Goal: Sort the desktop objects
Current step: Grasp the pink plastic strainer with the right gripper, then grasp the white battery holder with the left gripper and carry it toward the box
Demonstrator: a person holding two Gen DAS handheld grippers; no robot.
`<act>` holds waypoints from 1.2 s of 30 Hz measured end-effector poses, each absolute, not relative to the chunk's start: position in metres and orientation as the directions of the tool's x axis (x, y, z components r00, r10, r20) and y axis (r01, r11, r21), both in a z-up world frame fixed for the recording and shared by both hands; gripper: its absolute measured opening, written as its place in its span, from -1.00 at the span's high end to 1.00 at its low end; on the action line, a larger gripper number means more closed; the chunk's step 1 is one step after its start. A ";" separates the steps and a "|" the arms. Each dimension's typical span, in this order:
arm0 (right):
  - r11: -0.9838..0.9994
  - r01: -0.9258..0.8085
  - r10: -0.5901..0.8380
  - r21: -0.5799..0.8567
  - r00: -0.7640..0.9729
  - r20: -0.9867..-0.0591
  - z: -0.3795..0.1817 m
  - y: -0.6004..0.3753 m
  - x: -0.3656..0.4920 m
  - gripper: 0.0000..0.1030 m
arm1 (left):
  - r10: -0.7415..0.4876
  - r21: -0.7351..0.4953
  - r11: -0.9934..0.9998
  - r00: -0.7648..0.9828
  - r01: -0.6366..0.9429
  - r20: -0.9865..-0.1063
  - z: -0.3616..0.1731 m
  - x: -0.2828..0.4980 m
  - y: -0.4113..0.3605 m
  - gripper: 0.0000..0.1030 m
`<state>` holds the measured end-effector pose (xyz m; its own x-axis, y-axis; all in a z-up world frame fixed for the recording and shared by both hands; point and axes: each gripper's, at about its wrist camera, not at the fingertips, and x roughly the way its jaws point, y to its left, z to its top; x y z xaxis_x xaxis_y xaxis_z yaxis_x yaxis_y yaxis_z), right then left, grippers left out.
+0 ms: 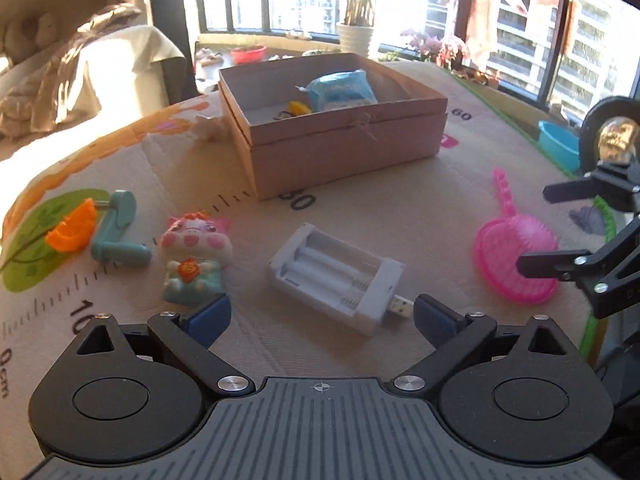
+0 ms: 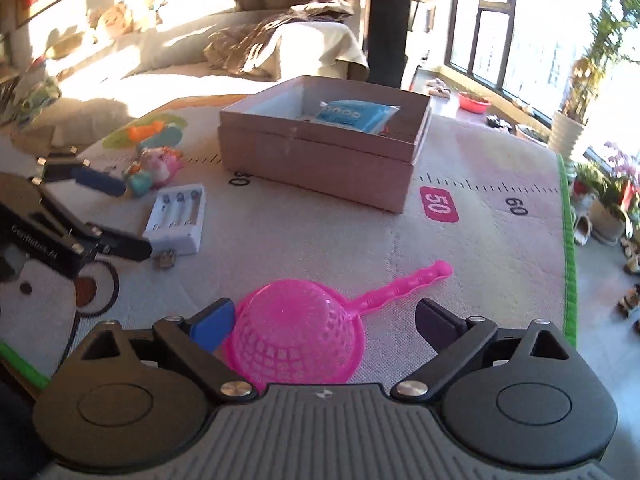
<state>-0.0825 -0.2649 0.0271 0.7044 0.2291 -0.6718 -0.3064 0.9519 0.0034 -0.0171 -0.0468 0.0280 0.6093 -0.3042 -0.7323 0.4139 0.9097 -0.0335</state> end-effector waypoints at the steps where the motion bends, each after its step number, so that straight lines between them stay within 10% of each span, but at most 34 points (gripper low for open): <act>1: 0.961 -0.276 0.227 0.036 0.704 -0.673 0.025 -0.269 -0.080 -0.92 | -0.306 -0.058 0.917 0.601 0.395 -0.738 0.028 -0.015 -0.051 -0.97; 12: 0.966 -0.237 0.245 0.103 0.712 -0.658 0.007 -0.260 -0.085 -0.91 | -0.192 0.017 0.952 0.639 0.306 -0.745 0.008 0.009 -0.087 -0.99; 18: 0.936 -0.350 0.290 0.041 0.697 -0.655 0.009 -0.236 -0.081 -0.60 | -0.200 0.030 0.943 0.639 0.331 -0.743 0.009 -0.005 -0.060 -0.99; 36: 0.952 -0.303 0.248 0.036 0.701 -0.669 0.014 -0.251 -0.088 -0.81 | -0.236 -0.045 0.953 0.643 0.298 -0.729 0.011 -0.011 -0.033 -0.98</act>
<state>-0.0876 -0.2515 0.0136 0.7006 0.2482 -0.6689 -0.3027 0.9524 0.0364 -0.0110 -0.0330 0.0113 0.6428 -0.2356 -0.7289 0.2982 0.9534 -0.0452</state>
